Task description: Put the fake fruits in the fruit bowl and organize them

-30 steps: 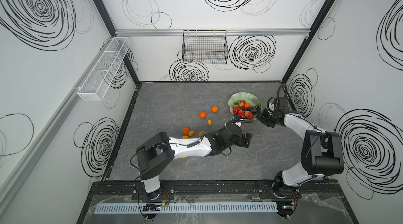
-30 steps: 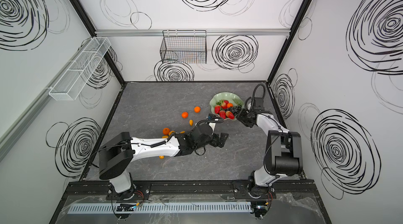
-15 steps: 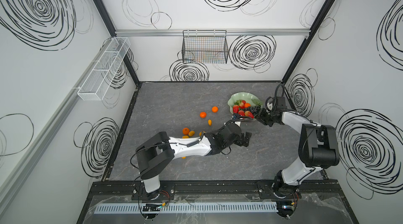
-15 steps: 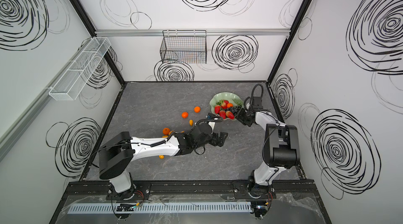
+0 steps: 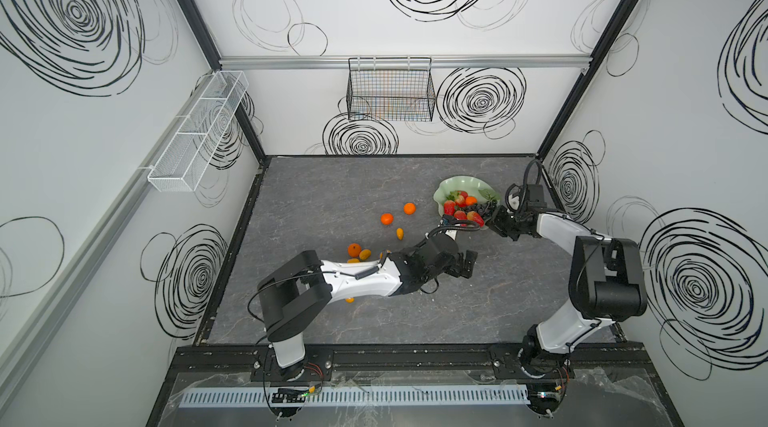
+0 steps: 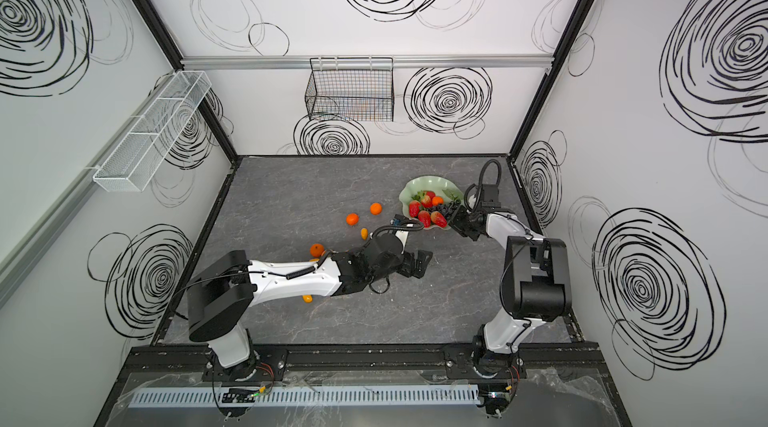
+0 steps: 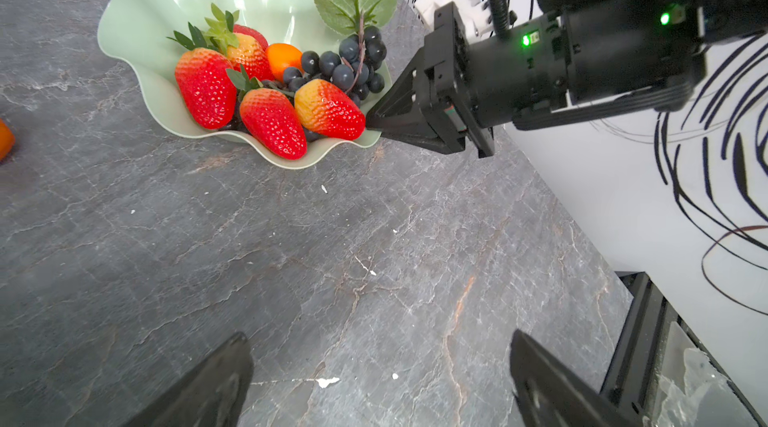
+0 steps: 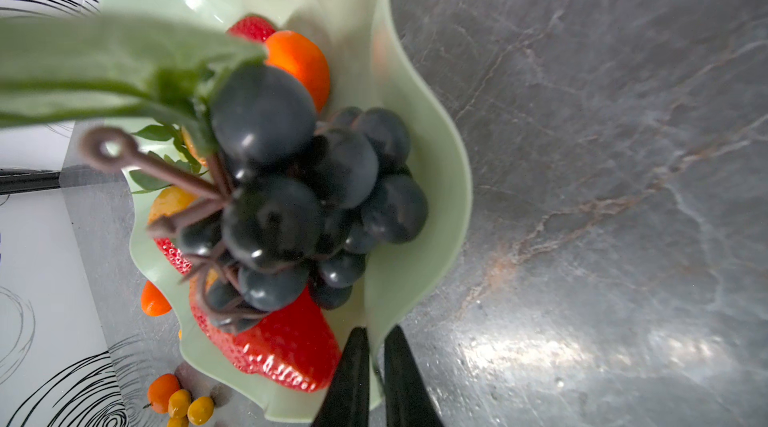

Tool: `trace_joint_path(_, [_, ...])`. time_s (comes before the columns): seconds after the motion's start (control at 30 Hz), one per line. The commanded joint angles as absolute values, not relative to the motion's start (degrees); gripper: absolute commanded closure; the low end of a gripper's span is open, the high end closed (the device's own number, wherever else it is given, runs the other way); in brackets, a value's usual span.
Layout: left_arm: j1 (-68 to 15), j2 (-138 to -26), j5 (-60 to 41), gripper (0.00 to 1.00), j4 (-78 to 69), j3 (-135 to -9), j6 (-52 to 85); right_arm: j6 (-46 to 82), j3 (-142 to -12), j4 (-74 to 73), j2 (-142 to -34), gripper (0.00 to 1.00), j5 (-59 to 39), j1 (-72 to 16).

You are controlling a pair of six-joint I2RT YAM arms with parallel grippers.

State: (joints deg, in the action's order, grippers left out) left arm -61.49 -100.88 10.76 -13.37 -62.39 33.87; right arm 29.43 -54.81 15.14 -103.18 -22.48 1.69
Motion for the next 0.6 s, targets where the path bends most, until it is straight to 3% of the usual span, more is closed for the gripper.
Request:
trace_joint_path(0.0, [-60.8,-98.1,11.8,0.01,-14.4,-60.7,34.1,28.7,-54.2,13.8,-101.3,0.86,-22.5,0.8])
trace_joint_path(0.57, [-56.7,-86.6,13.7,0.01,-13.1,-50.4,34.3,28.3,-47.8,13.8,-94.9,0.88,-20.7,-4.9])
